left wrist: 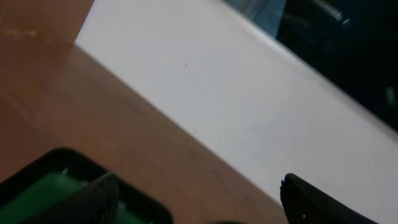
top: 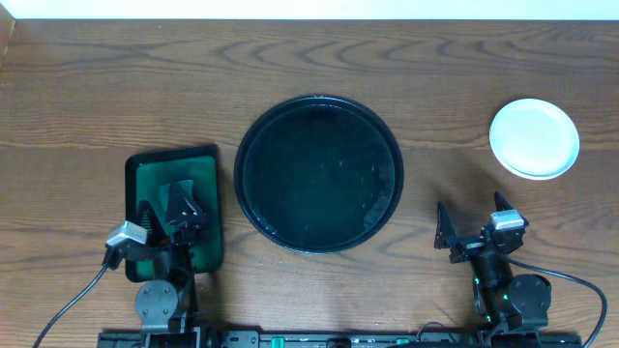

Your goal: Clean dirty plates on tray and stack at the side

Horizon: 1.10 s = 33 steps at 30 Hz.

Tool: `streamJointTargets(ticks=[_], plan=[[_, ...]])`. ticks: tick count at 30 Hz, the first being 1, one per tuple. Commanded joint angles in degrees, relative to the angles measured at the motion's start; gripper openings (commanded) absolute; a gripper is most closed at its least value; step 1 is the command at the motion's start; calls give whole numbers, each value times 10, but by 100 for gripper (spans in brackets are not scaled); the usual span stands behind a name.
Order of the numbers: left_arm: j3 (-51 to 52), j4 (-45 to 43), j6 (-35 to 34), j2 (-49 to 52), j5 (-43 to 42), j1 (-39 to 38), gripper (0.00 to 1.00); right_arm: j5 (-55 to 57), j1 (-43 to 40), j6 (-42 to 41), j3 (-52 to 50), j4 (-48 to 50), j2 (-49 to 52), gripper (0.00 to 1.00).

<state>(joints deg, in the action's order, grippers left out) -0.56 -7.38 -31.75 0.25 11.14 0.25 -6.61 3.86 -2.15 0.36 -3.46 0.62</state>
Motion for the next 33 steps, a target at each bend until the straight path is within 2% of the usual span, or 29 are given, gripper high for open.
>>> streamJointTargets(ticks=[1,5,11,15,20,25,33], plan=[[3,44,-5,-2,10,-2,83,-3,-4,5,-1,-2,-3,99],[3,107,-5,-2,10,-2,83,-3,-4,5,-1,-2,-3,99],[3,107,5,-2,5,-2,83,-3,-4,5,-1,-2,-3,99],[3,112,82,-2,-38,-2,83,-3,-4,5,-1,-2,-3,99],[3,113,103,-2,-47,-2,83,-2,-4,5,-1,-2,-3,99],[3,117,193,-2,-86,-2,83,-3,-4,5,-1,-2,-3,99],[3,117,193,-2,-88,-2,83,-3,-4,5,-1,-2,-3,99]])
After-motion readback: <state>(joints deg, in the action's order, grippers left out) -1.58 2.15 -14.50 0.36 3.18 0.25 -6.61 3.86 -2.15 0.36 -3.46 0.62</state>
